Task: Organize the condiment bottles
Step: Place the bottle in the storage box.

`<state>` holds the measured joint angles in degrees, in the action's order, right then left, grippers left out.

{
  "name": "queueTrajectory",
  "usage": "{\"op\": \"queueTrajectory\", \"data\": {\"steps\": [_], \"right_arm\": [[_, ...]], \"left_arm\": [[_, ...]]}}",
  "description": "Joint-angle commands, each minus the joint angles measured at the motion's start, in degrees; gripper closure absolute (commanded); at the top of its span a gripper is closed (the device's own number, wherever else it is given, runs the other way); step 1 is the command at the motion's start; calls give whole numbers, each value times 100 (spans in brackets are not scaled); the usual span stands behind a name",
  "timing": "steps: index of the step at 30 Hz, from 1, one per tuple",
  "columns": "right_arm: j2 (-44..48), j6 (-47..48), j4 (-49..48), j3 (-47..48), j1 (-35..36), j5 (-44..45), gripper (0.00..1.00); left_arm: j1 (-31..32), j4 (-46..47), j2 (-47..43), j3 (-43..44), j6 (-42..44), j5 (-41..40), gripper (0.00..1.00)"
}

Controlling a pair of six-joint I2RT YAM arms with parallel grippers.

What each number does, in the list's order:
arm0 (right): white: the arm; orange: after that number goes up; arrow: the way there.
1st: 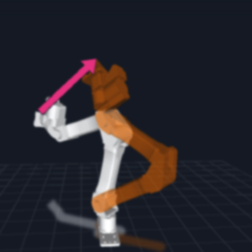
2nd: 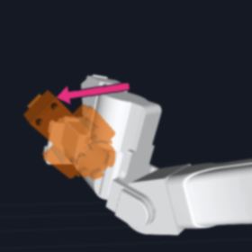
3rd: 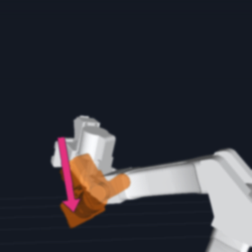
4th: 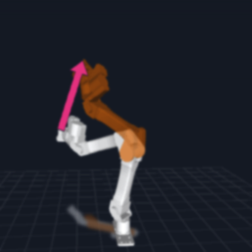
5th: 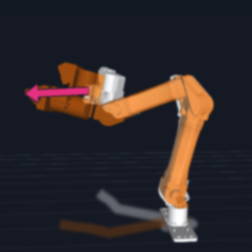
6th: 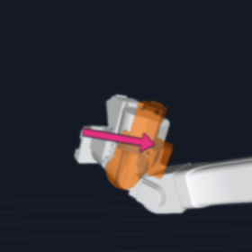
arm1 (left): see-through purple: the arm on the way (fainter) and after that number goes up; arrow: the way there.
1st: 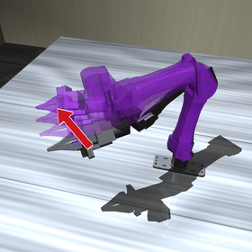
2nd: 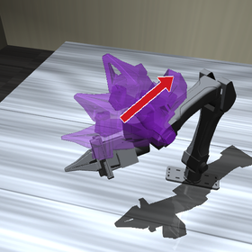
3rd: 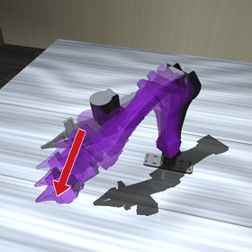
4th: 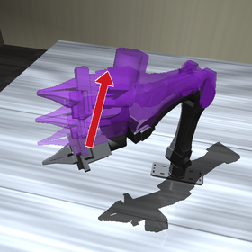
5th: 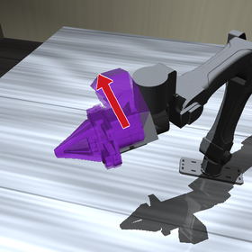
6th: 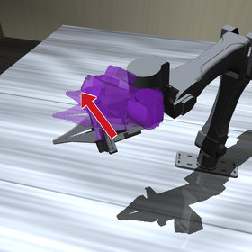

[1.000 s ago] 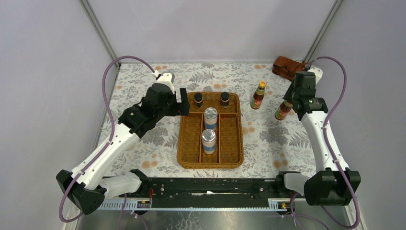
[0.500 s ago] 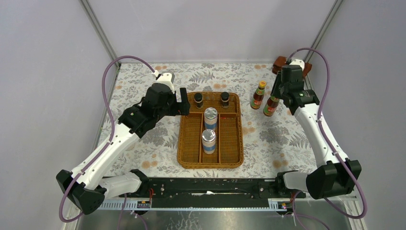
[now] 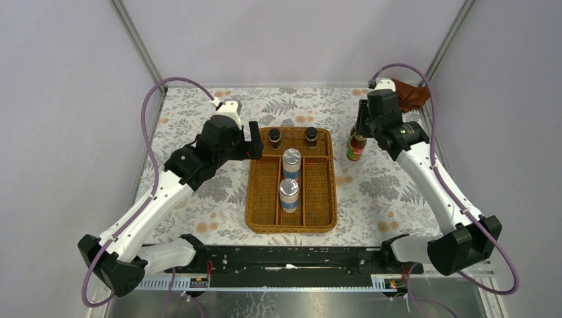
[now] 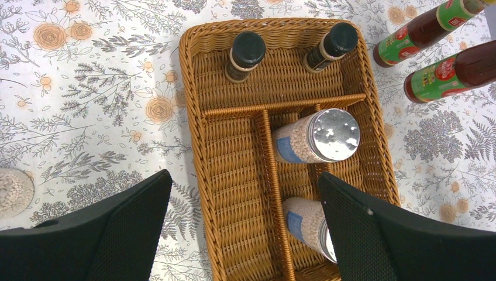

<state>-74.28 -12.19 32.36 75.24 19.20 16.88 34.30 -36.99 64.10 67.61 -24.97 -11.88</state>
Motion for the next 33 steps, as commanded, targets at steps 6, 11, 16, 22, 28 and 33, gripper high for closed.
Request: {"op": "queueTrajectory", "data": {"steps": [6,11,16,22,28,33], "right_arm": [[-63,102,-220,648,754,312,100],[-167,100,-142,813,1151,440,100],[-247,78,-65,966,1509,525,100],[-336,26,0,1088,1843,590,100],[-441,-55,32,1141,2154,596,100],[-498,-120,9,1112,2364,596,100]], "left_arm": [[-56,245,-1,-69,-77,-78,1],[-56,256,-2,-85,-104,-69,1],[-60,259,-11,-108,-127,-69,1],[-56,276,-12,-119,-154,-51,1],[-56,314,3,-138,-182,-36,1],[-55,323,12,-143,-192,-34,1]]}}
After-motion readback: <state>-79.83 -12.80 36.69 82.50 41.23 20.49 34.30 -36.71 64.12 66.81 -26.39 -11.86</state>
